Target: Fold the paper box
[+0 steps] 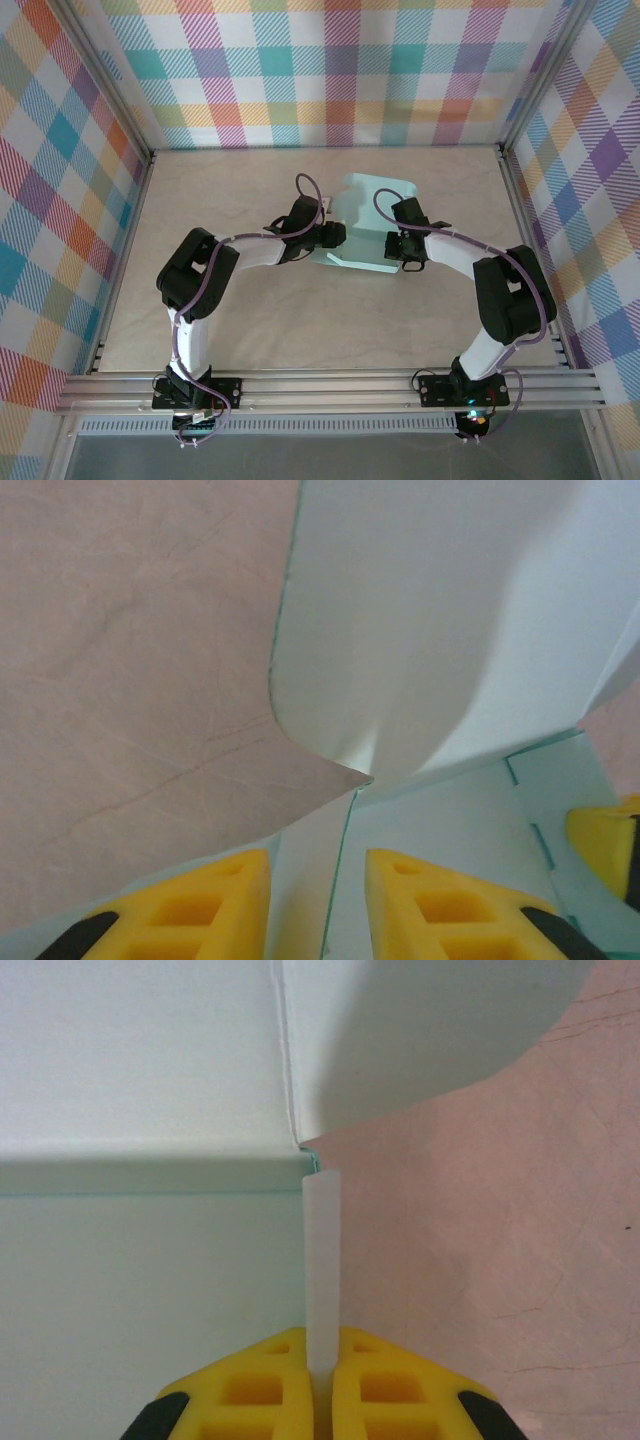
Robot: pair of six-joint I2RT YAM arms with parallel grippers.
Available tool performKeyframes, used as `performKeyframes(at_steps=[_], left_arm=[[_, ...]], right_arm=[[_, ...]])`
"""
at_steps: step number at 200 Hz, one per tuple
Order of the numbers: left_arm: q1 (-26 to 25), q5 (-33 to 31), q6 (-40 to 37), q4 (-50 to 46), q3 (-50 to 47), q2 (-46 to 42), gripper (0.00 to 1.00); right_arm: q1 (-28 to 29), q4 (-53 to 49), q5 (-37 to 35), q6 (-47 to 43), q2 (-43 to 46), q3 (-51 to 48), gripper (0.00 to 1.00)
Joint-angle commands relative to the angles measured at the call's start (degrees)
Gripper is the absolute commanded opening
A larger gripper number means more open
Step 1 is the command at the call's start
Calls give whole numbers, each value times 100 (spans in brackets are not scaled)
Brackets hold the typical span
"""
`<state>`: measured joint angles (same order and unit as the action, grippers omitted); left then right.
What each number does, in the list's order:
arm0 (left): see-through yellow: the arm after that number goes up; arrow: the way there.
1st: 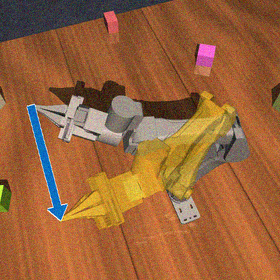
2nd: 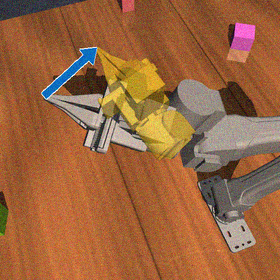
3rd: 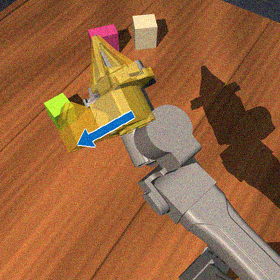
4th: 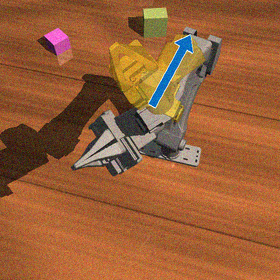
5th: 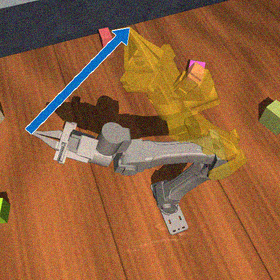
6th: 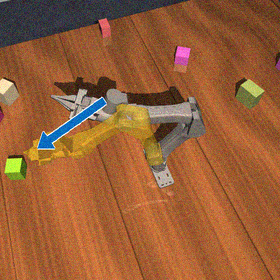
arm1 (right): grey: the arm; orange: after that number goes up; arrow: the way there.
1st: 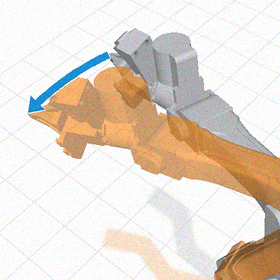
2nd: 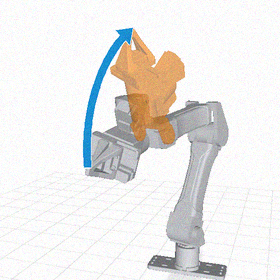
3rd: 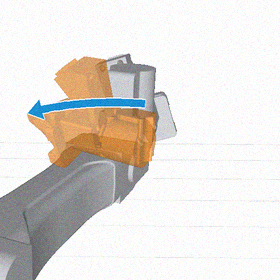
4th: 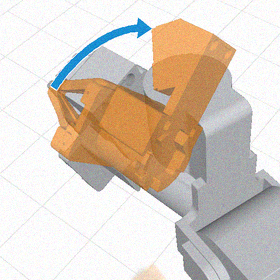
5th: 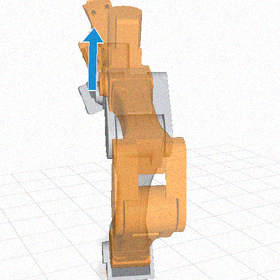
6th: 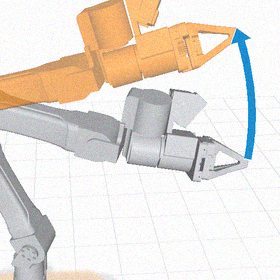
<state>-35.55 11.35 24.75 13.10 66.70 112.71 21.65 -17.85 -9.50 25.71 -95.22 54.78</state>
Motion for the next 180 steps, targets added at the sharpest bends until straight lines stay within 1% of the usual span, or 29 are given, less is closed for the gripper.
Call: performKeyframes(at_steps=[1, 17, 31, 49, 83, 154, 180], left_arm=[[-84, 254, 820, -244, 319, 47, 31], [-92, 376, 978, -418, 504, 101, 32], [-101, 424, 1068, -510, 601, 144, 35], [-101, 535, 1265, -444, 632, 213, 37], [-108, 761, 1866, -140, 657, 402, 43], [-110, 992, 2744, 427, 789, 696, 44], [-101, 826, 2700, 301, 720, 609, 44]], right_arm=[[-3, 49, 106, 57, -57, 138, 0], [7, 56, 97, 53, -66, 132, 0], [15, 69, 92, 48, -75, 129, 0], [39, 75, 91, 59, -72, 120, 0], [74, 120, 105, 100, -65, 103, 0], [129, 238, 118, 214, -62, 28, 0], [129, 242, 2, 232, -49, 15, 0]])
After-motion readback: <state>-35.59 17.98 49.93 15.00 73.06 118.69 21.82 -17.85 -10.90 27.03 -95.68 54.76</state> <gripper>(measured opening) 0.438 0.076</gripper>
